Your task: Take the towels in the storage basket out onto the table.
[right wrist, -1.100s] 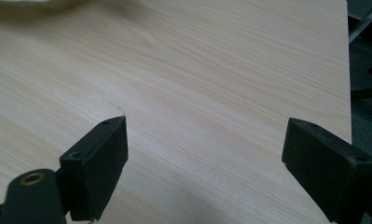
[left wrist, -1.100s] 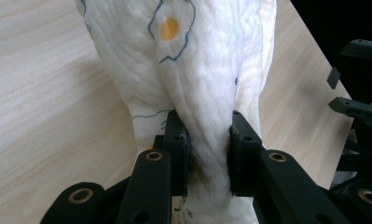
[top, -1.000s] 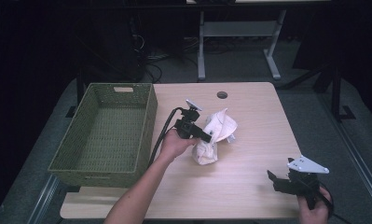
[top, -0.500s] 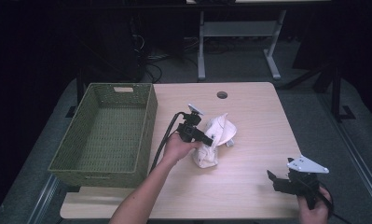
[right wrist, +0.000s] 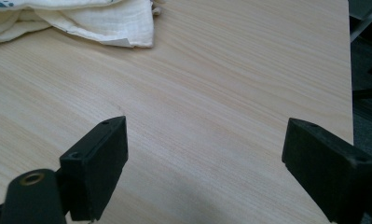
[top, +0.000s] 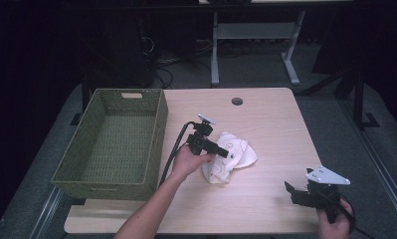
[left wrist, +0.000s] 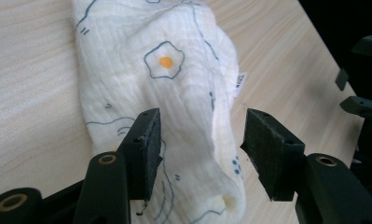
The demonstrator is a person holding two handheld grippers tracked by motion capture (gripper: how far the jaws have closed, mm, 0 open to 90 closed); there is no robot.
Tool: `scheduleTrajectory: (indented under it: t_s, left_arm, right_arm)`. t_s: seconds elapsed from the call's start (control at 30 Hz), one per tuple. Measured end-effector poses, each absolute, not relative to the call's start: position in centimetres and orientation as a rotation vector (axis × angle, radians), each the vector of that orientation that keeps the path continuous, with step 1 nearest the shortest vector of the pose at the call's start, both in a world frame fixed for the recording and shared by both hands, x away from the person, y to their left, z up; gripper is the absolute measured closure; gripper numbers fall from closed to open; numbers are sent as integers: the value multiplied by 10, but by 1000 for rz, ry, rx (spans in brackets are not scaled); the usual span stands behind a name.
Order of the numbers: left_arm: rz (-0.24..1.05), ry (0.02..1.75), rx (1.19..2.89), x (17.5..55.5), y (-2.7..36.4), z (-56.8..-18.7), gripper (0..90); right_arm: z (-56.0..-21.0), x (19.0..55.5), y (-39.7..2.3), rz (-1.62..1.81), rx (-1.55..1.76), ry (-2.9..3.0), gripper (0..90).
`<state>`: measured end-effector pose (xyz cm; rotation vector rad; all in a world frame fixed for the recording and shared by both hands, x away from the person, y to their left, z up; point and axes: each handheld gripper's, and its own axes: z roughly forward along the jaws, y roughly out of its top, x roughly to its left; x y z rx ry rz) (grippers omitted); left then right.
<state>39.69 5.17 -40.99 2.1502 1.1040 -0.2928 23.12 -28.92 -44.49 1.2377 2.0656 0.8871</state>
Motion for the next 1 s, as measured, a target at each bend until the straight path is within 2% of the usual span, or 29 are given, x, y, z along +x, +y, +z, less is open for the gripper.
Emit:
scheduleTrajectory:
  t_s: [0.4, 1.0]
  left_arm:
    - [-242, 1041, 2123, 368, 69, -404, 356]
    - [-187, 967, 2097, 321, 91, -406, 308]
  right_arm:
    - [-446, 232, -286, 878, 1229, 2077, 139]
    - [-448, 233, -286, 866, 1234, 2087, 139]
